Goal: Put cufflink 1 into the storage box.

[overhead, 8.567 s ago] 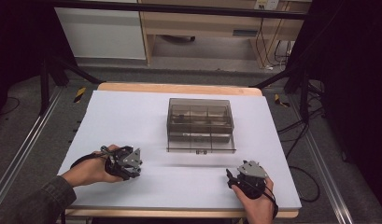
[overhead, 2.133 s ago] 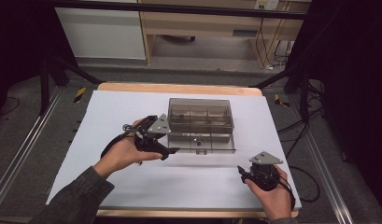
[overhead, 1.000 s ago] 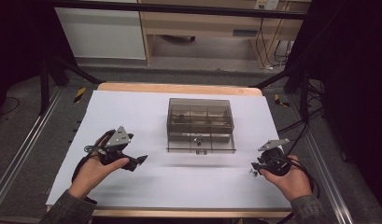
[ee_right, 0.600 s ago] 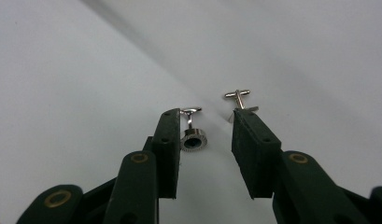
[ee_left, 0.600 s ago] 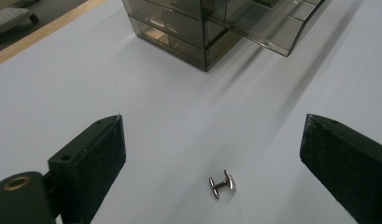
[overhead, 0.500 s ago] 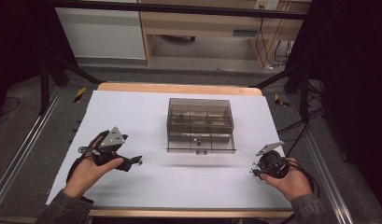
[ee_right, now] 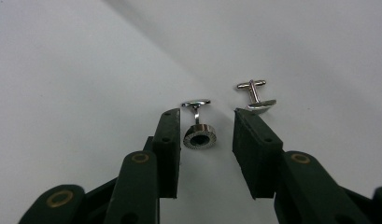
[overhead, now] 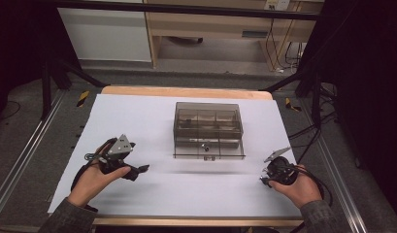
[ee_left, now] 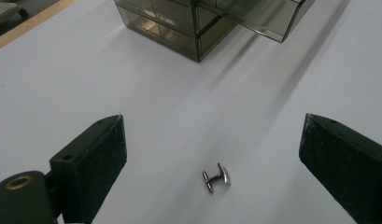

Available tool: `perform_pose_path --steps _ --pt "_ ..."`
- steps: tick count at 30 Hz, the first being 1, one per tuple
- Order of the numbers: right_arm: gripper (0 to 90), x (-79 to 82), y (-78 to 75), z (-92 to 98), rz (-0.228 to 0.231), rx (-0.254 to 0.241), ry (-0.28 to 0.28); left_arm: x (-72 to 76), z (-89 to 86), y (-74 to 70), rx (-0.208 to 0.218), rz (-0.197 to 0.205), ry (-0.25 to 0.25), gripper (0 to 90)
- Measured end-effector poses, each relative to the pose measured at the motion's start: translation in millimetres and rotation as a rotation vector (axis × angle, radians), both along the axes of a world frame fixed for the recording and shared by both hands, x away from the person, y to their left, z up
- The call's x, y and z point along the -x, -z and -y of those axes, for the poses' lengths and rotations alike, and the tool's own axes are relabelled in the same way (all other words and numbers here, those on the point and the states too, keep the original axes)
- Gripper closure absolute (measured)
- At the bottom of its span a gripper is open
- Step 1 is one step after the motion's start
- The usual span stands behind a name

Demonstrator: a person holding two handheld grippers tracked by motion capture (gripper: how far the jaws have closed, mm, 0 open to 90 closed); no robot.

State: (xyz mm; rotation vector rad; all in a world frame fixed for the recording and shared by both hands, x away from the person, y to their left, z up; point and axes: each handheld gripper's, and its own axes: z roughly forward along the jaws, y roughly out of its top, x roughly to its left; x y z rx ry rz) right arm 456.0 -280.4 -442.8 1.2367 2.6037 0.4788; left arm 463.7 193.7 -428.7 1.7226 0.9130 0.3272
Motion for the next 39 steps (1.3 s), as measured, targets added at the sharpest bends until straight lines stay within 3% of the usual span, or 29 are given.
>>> perform_pose_path --steps 14,24,33,39 --pt "72.6 -5.8 6.0 -6.5 -0.04 0.009 -0.012 0.5 1.2 2.0 -0.005 -0.003 0.005 7.6" --pt "73.4 -6.0 5.7 -6.7 -0.04 0.006 -0.012 0.5 1.9 2.8 -0.005 -0.003 0.004 7.7" --pt "73.4 -1.9 -8.3 -2.9 0.019 -0.068 -0.004 -3.8 -1.8 6.7 -0.01 0.0 -0.022 7.5" --pt "73.4 0.0 -22.5 -1.9 0.066 -0.086 -0.009 -5.0 -4.1 7.8 -0.003 0.009 -0.031 7.2"
